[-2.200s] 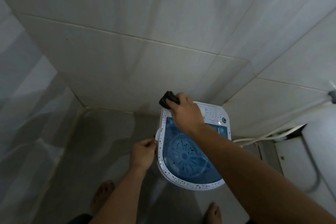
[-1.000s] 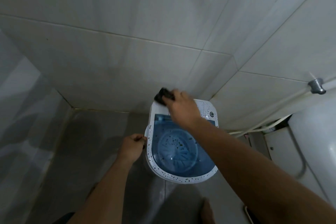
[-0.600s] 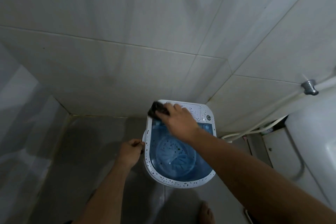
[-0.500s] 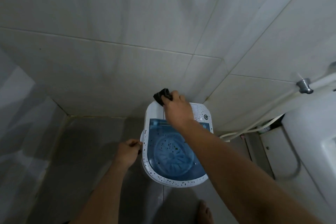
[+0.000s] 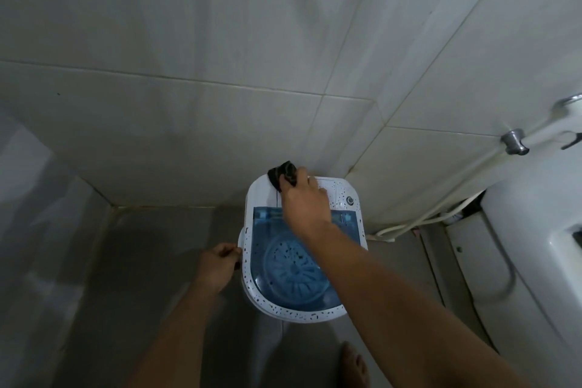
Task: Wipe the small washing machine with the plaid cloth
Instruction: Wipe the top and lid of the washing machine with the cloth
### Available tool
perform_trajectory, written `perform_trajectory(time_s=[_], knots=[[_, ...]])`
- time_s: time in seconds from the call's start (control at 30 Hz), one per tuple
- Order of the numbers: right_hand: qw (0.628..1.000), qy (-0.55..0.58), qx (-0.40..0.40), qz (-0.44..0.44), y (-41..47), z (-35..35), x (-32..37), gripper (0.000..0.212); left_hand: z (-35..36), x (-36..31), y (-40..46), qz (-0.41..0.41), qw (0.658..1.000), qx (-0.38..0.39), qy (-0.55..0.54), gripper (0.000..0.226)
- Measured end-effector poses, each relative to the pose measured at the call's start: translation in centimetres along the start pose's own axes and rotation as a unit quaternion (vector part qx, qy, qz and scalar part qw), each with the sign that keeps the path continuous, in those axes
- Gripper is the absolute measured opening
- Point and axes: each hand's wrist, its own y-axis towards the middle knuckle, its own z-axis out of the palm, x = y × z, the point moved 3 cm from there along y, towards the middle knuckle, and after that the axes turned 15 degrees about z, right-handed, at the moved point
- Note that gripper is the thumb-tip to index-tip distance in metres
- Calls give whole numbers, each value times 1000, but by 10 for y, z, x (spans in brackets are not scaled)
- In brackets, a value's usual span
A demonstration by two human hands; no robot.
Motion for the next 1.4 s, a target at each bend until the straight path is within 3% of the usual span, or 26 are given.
perform_trajectory(time_s=[0.1,0.27,0.37,0.47,0.6,0.7,0.9,0.97,1.07,1.1,1.27,1.4], knots=[[999,6,10,-35,-49,10,-4,67,0,-1,0,-8,1000,4,-2,11],[997,-38,1,-73,-51,4,-2,62,2,-1,-2,-11,1000,0,2,12],[999,-50,8,3,-13,-6,3,55,2,-3,-4,-12,1000,2,10,12],[999,19,15,48,-11,0,7,55,2,-5,-5,-14,1000,2,10,12],[998,30,12,-45,-73,21,1,66,2,-4,-4,-8,1000,0,12,12],[996,3,3,-87,-66,19,-11,64,2,-4,-5,-9,1000,3,20,13],[997,28,17,64,2,4,17,62,0,0,-2,-20,999,6,26,13],[1000,15,14,-5,-14,12,31,69,1,-2,-2,-25,999,10,18,12],[973,-19,-2,-230,-41,27,24,69,1,-3,-1,-34,999,21,4,11],[967,-24,-11,-252,-35,27,14,68,1,-3,-1,-31,999,25,8,11],[999,1,21,-30,26,-5,-3,57,2,-9,-5,-15,998,32,50,13],[991,-42,127,4,63,-21,-6,47,1,-6,-3,-18,998,27,58,9]])
